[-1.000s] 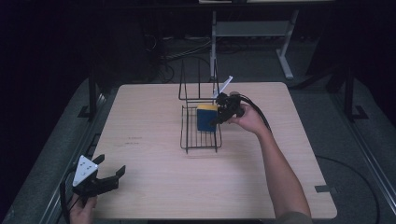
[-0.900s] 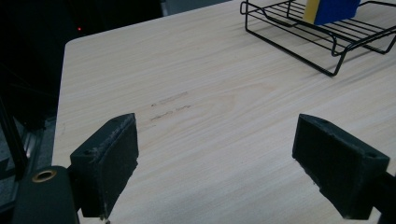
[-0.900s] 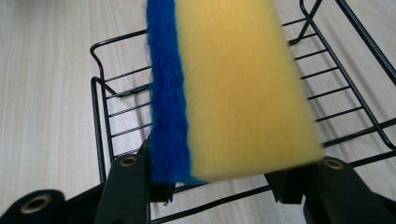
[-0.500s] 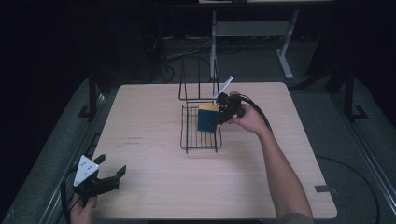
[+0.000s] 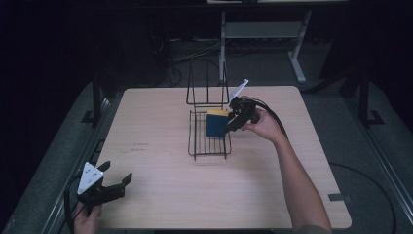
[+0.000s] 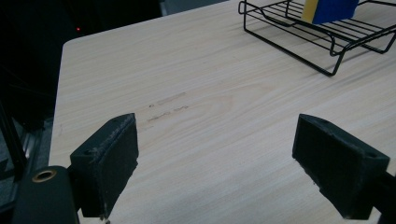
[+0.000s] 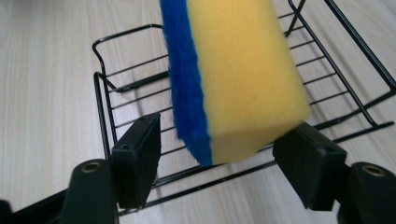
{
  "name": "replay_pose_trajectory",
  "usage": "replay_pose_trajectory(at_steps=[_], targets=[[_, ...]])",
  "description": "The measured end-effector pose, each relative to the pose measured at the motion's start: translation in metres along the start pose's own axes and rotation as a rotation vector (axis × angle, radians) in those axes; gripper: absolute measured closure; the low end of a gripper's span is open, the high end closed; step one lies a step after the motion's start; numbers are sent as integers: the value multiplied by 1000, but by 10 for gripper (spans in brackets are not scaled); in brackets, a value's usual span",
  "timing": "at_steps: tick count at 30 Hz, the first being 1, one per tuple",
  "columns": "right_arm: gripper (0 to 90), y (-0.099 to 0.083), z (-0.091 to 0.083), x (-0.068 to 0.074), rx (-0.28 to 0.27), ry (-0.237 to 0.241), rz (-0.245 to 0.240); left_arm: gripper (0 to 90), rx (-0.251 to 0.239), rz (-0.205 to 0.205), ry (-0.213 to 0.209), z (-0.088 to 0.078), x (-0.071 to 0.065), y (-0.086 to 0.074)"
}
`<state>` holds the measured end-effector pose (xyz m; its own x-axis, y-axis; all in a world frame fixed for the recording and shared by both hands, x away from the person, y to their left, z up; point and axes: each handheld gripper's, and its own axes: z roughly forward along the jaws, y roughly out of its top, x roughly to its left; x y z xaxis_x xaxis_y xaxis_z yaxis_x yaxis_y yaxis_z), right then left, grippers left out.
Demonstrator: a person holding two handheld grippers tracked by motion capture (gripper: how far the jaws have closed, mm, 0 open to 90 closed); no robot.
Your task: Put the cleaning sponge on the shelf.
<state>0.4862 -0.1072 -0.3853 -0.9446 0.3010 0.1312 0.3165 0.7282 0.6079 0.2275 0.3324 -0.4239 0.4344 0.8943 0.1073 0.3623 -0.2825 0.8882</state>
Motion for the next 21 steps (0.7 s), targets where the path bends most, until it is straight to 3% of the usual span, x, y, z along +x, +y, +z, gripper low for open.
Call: replay_pose_trajectory(at_steps=[21], targets=[[264,-16,-17,4,-9,-7,29,139,3,4,3,0,-1,0]])
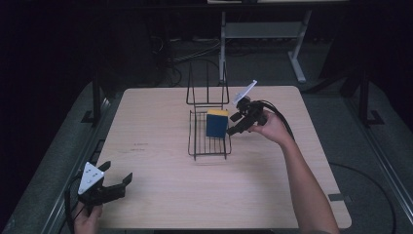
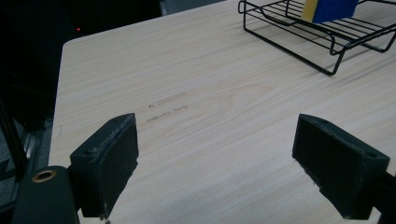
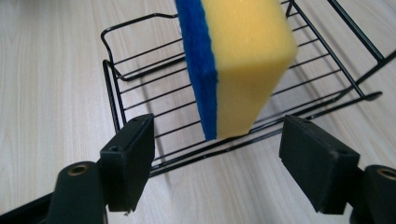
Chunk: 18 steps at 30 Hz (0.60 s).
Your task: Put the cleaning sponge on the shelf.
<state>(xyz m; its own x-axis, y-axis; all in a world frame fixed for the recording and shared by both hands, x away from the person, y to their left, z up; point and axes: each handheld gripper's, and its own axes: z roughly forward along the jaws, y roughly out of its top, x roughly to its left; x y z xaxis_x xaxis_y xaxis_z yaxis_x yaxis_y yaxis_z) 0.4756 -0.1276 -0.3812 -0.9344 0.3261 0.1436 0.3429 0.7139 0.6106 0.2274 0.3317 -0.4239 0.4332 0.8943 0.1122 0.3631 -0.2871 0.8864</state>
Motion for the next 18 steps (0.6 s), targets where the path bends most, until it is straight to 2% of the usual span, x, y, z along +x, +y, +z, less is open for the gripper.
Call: replay_pose_trajectory(at_steps=[18], targets=[[251,-28,-9,5,-11,-4,40,139,4,7,-5,2,-2,1]])
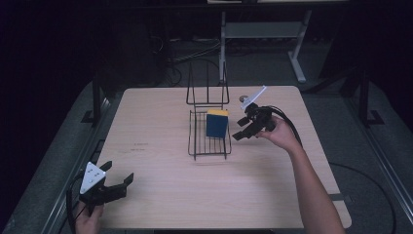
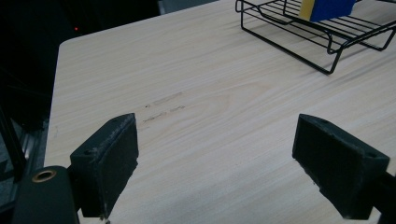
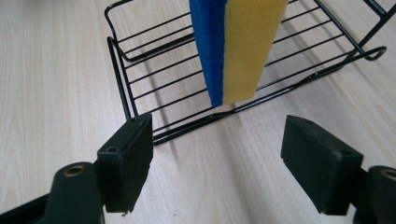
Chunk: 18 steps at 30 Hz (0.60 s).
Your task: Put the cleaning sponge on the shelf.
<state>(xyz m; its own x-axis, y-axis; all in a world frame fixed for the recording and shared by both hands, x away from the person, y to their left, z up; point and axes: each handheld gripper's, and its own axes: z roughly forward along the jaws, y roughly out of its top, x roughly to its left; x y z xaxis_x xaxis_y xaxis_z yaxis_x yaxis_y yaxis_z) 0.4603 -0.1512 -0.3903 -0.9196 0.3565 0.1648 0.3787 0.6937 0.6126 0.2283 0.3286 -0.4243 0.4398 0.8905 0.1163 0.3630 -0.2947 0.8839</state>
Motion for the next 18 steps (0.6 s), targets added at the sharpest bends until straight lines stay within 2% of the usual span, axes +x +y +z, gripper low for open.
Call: replay_pose_trajectory(at_steps=[15,18], targets=[[245,-25,-11,13,-17,-11,14,139,-3,1,-1,-1,-1,0],[231,-29,-13,14,-2,4,29,139,-3,3,-1,-1,-2,0]])
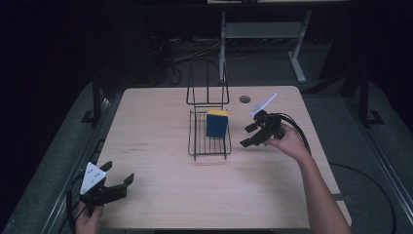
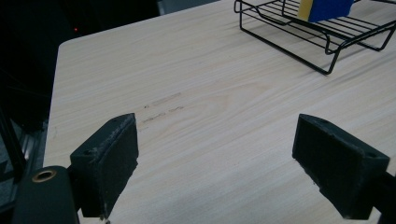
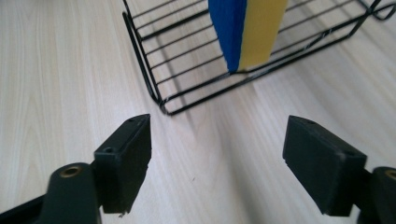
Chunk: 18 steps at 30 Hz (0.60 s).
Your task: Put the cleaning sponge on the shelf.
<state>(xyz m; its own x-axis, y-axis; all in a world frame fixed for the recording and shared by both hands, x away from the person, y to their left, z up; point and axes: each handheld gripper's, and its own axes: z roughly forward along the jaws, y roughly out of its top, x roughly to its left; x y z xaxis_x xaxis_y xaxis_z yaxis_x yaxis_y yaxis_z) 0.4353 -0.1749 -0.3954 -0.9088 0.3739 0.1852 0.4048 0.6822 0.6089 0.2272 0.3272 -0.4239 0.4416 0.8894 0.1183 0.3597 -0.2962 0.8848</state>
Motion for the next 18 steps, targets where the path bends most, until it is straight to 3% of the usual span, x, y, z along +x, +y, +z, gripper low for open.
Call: replay_pose_trajectory(at_steps=[18], targets=[[230,-23,-10,11,-11,-22,9,139,1,-2,2,-1,0,0]])
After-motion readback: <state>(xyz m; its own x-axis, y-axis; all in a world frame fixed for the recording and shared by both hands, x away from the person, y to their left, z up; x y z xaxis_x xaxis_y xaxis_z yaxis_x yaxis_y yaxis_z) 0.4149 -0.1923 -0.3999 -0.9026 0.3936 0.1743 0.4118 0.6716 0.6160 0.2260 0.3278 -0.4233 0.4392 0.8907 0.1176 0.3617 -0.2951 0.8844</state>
